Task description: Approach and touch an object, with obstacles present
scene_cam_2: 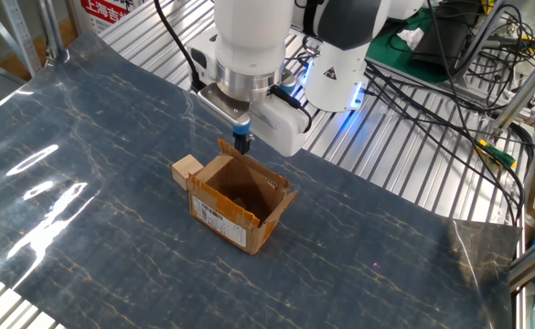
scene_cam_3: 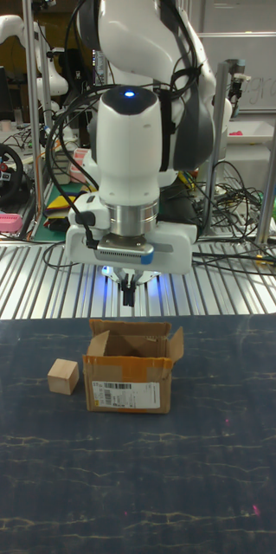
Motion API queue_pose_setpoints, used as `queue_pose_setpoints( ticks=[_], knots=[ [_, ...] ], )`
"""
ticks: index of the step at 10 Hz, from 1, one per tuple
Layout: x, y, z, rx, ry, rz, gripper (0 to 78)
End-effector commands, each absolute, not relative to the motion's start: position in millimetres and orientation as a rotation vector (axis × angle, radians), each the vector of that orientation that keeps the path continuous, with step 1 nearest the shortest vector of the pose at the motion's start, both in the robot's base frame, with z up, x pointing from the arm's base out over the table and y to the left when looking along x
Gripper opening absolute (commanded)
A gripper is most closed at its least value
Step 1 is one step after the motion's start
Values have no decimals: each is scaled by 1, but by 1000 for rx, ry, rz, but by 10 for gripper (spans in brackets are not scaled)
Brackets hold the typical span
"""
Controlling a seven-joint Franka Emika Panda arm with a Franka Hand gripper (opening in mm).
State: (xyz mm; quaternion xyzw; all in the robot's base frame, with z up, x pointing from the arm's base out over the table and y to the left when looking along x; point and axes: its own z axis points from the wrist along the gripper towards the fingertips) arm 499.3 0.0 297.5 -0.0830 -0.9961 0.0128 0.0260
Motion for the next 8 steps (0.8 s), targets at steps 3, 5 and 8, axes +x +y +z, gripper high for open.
queue_pose_setpoints(
  ticks=[3,5,8],
  knots=[
    [503,-4,298,-241,-3086,54,0],
    [507,-12,297,-233,-3091,57,0],
    [513,-20,296,-246,-3088,68,0]
  ],
)
